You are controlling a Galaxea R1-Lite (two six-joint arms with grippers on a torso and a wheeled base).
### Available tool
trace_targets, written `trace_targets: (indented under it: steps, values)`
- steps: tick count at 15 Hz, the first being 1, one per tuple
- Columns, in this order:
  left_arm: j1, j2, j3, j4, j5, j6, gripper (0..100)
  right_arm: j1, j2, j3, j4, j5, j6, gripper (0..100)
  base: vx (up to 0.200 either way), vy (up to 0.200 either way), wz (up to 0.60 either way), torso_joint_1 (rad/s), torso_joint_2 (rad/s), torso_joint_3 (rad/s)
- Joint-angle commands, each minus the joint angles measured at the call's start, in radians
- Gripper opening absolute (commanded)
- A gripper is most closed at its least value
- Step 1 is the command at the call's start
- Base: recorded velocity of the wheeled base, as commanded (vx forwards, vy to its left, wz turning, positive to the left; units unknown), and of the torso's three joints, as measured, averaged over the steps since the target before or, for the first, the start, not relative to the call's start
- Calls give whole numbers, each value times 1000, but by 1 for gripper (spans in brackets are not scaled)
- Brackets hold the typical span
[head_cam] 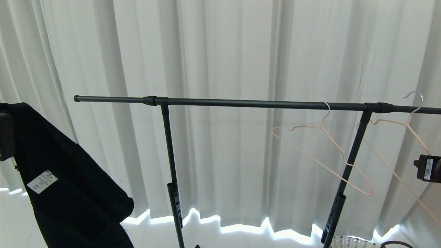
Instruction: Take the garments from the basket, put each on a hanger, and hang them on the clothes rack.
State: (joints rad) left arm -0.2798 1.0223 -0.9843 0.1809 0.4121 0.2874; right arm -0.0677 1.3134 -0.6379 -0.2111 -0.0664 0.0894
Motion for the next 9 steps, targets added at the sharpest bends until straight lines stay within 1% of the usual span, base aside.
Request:
trace_targets:
  steps: [1,4,7,9]
  values:
    - [1,-2,1,0,1,-1,0,0,-49,27,-1,11,-19,0,-200,0,0,-2,2,2]
    - [-2,-2,3,0,-1,7,0,6,-97,50,-1,48,-63,0,-200,0,0,2,1,2]
    - [-15,-5,4,0,-1,27,0,34,-146,49,-4,71,-99,0,0,0,0,0,0,0]
    - [-21,-1,7,0,-3,30,0,78,-203,52,-2,106,-135,0,0,0,0,0,0,0]
